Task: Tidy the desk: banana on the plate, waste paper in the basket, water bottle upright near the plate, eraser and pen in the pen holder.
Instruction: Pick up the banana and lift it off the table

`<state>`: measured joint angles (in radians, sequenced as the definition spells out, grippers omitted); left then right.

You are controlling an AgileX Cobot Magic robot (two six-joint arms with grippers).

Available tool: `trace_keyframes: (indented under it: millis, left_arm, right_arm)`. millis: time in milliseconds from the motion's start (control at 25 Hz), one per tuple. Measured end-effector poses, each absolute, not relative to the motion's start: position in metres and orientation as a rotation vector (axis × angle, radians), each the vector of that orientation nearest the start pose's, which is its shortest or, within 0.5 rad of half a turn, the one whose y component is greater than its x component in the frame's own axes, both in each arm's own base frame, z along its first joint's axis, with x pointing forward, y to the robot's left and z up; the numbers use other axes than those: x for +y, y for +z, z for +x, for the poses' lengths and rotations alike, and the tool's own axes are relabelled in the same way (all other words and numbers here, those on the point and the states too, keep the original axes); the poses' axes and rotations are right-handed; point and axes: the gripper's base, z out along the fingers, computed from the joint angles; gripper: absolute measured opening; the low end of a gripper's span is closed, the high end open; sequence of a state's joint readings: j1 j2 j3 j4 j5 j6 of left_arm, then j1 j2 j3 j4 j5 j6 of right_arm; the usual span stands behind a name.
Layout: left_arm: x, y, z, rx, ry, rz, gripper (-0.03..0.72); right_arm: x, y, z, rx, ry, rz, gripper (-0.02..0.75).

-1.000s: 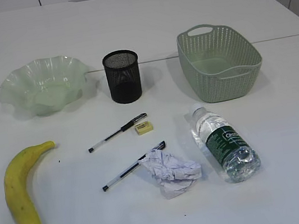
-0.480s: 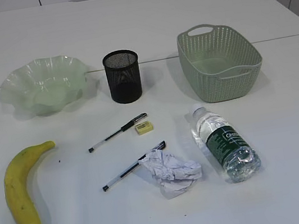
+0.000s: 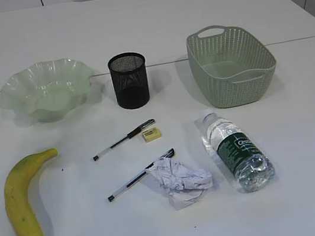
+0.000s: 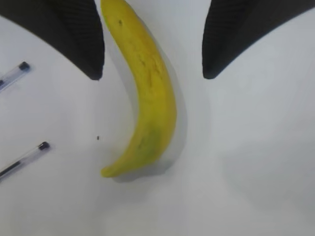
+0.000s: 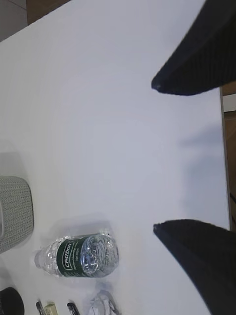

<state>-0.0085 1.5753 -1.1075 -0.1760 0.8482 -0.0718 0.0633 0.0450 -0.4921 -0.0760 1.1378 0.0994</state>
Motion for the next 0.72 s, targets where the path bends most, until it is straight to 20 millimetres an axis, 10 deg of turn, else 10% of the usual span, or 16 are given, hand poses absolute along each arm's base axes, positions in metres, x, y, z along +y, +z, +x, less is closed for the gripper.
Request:
trace_keyframes:
  millis: [720]
  left_arm:
    - [-0.065, 0.188, 0.339, 2.833, -0.166, -0.196, 0.562]
  right_arm:
    - [-0.006, 0.283, 0.000, 2.093, 0.004, 0.041, 0.587]
